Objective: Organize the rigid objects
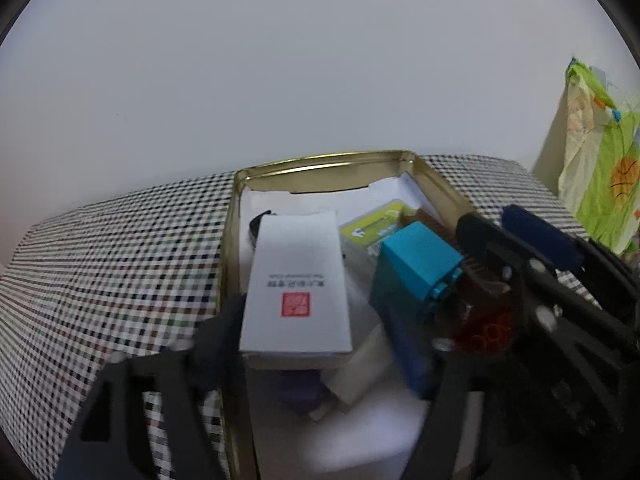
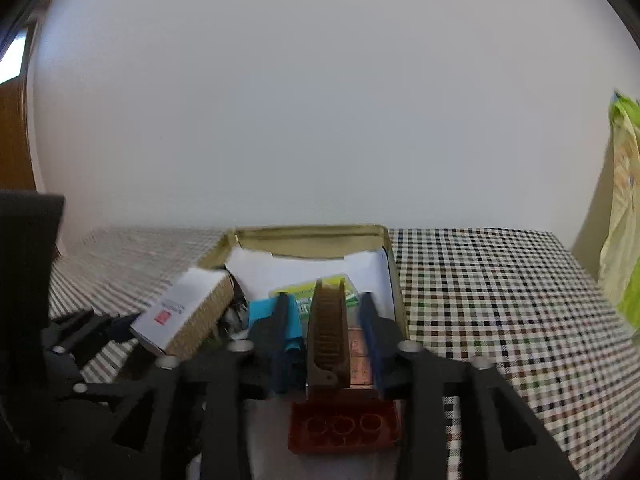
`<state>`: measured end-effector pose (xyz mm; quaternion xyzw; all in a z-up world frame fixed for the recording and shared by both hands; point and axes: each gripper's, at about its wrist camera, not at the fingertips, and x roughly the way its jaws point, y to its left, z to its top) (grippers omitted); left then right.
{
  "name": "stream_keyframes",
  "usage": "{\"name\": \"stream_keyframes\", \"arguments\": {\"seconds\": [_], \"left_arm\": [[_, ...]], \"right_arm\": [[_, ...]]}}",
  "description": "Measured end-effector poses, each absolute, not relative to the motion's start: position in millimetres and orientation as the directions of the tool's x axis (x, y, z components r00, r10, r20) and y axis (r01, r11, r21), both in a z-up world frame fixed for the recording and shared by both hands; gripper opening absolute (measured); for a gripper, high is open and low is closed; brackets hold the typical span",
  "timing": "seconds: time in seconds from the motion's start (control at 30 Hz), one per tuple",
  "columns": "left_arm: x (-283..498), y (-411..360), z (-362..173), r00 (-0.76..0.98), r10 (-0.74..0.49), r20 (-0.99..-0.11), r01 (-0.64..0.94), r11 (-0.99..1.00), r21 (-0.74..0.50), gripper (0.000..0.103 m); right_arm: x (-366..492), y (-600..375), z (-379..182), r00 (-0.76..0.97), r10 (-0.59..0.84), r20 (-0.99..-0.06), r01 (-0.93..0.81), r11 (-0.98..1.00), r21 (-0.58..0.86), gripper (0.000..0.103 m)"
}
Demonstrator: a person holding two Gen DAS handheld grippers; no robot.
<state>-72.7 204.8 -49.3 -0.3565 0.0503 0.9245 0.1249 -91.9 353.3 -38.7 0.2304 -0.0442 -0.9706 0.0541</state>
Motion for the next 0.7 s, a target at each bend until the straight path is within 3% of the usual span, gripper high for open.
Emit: {"name": "stream_keyframes", "arguments": {"seconds": [0.03, 0.07, 0.1, 0.4, 0.7], "left_arm": [[-71.3, 203.6, -47.8, -0.718, 0.210, -0.663, -0.269, -0.963, -0.013, 0.091], [-69.3, 201.8, -45.9, -0.725, 0.228, -0.650, -0.272, -0.962, -0.034, 0.100], [-68.8, 201.4, -43.8, -0.730, 0.240, -0.640, -0.273, -0.961, -0.048, 0.102], [-55.1, 200.3, -37.1, -0.783, 0.286, -0.552, -0.309, -0.950, -0.055, 0.102], [-32.8, 199.1, -30.3, -0.912, 0.146, -0.382, -0.201, -0.974, 0.108, 0.102]], "right_arm": [[-85.7, 357.9, -36.3, -0.902, -0.140, -0.409, 0.086, -0.985, 0.147, 0.078], [-86.5, 359.1, -32.7, -0.910, -0.142, -0.388, 0.086, -0.983, 0.159, 0.083], [-82.8, 363.4, -30.8, -0.923, -0.137, -0.359, 0.079, -0.982, 0.173, 0.084], [-72.0, 363.6, -28.1, -0.933, -0.125, -0.336, 0.040, -0.967, 0.250, 0.084], [-45.9, 358.3, -17.2, -0.976, 0.016, -0.219, -0.071, -0.968, 0.242, 0.084]]}}
